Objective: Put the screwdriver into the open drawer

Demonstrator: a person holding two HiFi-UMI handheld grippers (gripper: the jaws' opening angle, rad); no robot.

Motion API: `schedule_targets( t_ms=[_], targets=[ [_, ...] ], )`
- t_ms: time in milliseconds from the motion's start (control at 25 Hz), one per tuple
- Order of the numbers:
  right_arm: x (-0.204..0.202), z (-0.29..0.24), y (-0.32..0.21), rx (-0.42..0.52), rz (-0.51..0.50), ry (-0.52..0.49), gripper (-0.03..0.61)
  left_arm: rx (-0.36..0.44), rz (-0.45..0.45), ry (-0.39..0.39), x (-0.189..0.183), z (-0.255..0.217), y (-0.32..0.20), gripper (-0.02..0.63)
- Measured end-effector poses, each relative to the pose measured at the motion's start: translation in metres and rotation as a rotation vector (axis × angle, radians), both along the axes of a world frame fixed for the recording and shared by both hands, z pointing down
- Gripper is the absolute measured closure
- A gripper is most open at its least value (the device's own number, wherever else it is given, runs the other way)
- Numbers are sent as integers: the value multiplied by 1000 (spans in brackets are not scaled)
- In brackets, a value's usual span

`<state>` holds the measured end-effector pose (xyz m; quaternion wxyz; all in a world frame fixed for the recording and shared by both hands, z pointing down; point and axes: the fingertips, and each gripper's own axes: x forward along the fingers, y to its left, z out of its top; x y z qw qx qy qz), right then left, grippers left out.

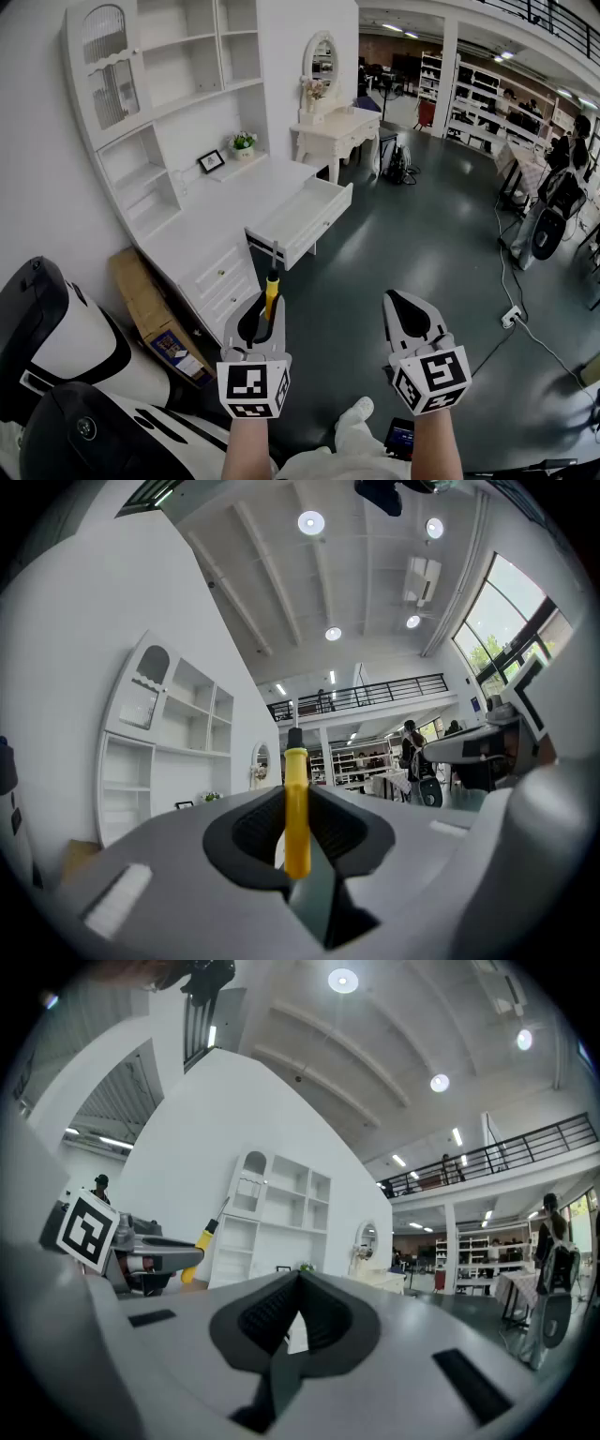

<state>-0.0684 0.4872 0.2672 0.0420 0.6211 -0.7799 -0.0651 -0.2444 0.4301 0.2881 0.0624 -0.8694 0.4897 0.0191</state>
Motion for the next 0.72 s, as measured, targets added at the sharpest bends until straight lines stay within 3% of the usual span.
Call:
schedule_targets(
  t_ms=[720],
  targets=[
    [23, -1, -48, 13, 7, 6, 572, -15, -18, -10, 19, 4, -42, 532]
  ],
)
